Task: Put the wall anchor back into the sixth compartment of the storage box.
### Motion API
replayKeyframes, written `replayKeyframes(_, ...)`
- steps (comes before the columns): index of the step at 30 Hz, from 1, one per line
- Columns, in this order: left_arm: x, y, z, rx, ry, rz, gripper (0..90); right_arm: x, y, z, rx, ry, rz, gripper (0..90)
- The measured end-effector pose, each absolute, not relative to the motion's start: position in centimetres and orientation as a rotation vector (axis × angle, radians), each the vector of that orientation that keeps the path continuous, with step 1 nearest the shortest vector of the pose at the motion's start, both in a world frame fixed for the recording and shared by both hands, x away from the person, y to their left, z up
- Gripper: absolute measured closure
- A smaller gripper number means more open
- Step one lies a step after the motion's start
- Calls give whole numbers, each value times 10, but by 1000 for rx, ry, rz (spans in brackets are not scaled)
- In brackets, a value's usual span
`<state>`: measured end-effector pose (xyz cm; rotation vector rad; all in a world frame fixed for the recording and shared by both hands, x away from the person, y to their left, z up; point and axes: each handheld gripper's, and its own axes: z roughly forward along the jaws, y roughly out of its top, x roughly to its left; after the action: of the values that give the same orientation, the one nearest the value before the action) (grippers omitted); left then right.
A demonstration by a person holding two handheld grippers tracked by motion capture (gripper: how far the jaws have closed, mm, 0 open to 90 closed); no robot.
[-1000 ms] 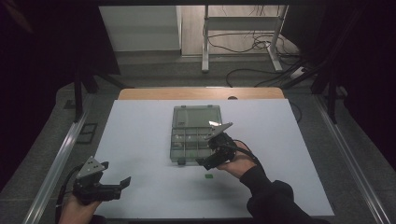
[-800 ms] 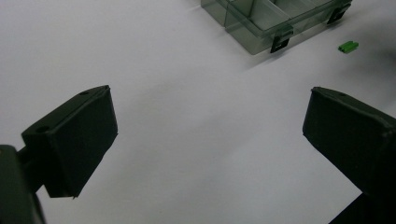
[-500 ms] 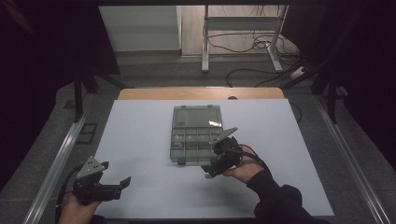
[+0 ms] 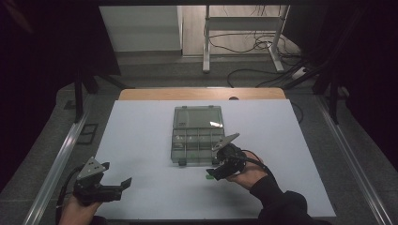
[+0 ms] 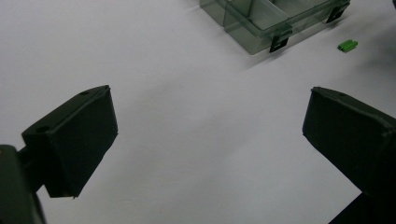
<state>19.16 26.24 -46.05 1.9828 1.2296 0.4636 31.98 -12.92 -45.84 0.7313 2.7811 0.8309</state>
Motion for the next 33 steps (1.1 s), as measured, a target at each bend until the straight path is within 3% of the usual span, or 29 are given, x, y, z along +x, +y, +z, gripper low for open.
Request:
replayKeyframes(4,192,262,-461,1984,1228,464,37,318,-124,-466,694,2831,779,376)
replayKeyframes(7,191,262,-461,1986,1226,466,37,318,-122,-471,679,2850,752,399)
replayKeyframes(15,191,261,-461,1992,1221,469,40,326,-116,-485,639,2911,691,614)
replayKeyframes(23,191,261,-461,1993,1220,469,41,333,-111,-497,608,2942,624,733)
replayKeyframes(33,191,261,-461,1993,1219,468,41,332,-107,-500,565,2965,624,784)
